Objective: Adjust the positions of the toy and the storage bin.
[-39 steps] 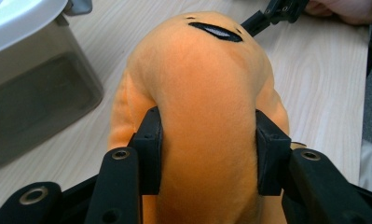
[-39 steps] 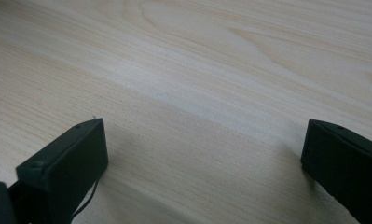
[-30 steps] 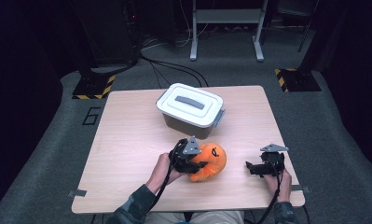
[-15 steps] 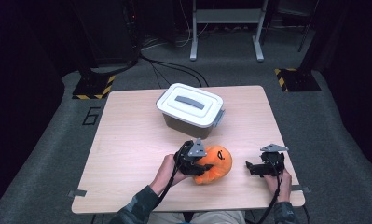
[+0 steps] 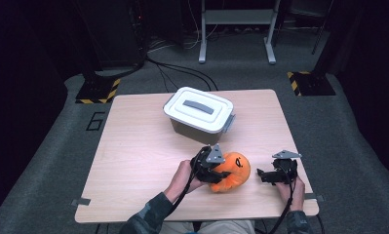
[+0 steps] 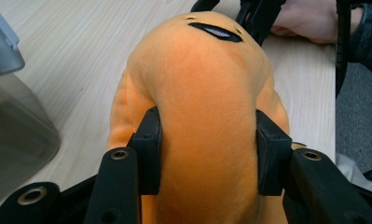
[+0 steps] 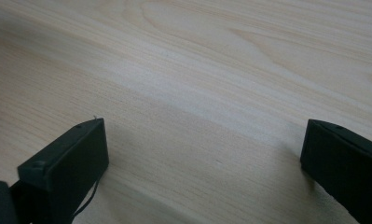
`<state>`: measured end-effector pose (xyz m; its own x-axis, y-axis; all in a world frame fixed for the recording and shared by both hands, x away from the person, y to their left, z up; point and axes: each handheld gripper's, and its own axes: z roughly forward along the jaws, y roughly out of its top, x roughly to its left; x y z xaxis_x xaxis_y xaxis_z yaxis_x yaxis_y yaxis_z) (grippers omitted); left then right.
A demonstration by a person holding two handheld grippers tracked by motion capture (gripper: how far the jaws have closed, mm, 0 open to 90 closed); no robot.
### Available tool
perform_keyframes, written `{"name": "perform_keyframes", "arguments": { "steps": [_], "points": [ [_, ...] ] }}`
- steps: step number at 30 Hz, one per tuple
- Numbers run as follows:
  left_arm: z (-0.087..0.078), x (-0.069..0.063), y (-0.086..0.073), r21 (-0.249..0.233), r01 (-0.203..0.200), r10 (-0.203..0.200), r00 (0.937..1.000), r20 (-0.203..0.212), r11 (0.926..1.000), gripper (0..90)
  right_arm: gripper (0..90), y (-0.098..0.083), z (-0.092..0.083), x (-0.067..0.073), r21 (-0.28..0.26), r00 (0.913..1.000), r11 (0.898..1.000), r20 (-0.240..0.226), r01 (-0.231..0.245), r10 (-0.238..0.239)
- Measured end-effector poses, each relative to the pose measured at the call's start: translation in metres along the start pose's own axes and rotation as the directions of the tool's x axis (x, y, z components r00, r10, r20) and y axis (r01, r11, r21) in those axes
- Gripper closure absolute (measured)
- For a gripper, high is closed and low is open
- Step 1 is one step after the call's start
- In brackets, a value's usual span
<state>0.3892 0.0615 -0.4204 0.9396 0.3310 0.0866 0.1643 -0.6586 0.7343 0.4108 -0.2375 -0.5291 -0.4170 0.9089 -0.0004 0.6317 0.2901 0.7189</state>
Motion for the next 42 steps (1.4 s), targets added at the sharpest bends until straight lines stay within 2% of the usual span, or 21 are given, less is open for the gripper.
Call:
{"name": "perform_keyframes", "arguments": {
  "steps": [13, 16, 19, 26, 32, 37, 39, 40, 42],
  "points": [
    [0.018, 0.007, 0.013, 0.031, 0.005, -0.004, 1.0000, -0.005, 0.9995, 53.8, 0.3, 0.000, 0.000, 0.000, -0.001, 1.0000, 1.000, -0.001, 0.000, 0.000],
    [0.022, 0.008, 0.017, 0.028, 0.014, -0.014, 0.9998, -0.012, 0.9995, 53.6, 0.4, 0.000, 0.000, 0.000, -0.001, 1.0000, 1.000, 0.000, 0.000, 0.000],
    [0.025, 0.010, 0.019, 0.041, 0.007, -0.006, 0.9997, -0.023, 0.9991, 53.6, 0.6, 0.000, 0.000, 0.000, 0.000, 1.0000, 1.000, 0.000, -0.005, 0.005],
    [0.037, 0.012, 0.022, 0.055, 0.020, -0.019, 0.9998, -0.011, 0.9983, 53.1, 0.7, 0.000, 0.000, 0.000, -0.001, 1.0000, 1.000, 0.001, -0.004, 0.004],
    [0.054, 0.009, 0.024, 0.102, 0.022, -0.022, 0.9998, 0.001, 0.9945, 51.2, 0.7, 0.000, 0.000, 0.000, 0.000, 1.0000, 1.000, 0.001, -0.004, 0.004],
    [0.057, 0.007, 0.021, 0.096, 0.025, -0.024, 0.9996, -0.012, 0.9951, 44.4, 0.7, 0.000, 0.000, 0.000, 0.000, 1.0000, 1.000, 0.000, -0.004, 0.004],
    [0.055, 0.008, 0.021, 0.093, 0.035, -0.033, 0.9993, -0.017, 0.9950, 34.5, 0.9, 0.000, 0.000, 0.000, -0.001, 1.0000, 1.000, 0.001, -0.004, 0.004],
    [0.054, 0.008, 0.020, 0.090, 0.044, -0.044, 0.9990, -0.012, 0.9950, 34.5, 0.9, 0.000, 0.000, 0.000, -0.001, 1.0000, 1.000, 0.001, -0.004, 0.004],
    [0.050, 0.009, 0.020, 0.074, 0.054, -0.053, 0.9985, -0.014, 0.9958, 28.1, 0.9, 0.000, 0.000, 0.000, -0.001, 1.0000, 1.000, 0.001, -0.004, 0.004]
  ]
}}
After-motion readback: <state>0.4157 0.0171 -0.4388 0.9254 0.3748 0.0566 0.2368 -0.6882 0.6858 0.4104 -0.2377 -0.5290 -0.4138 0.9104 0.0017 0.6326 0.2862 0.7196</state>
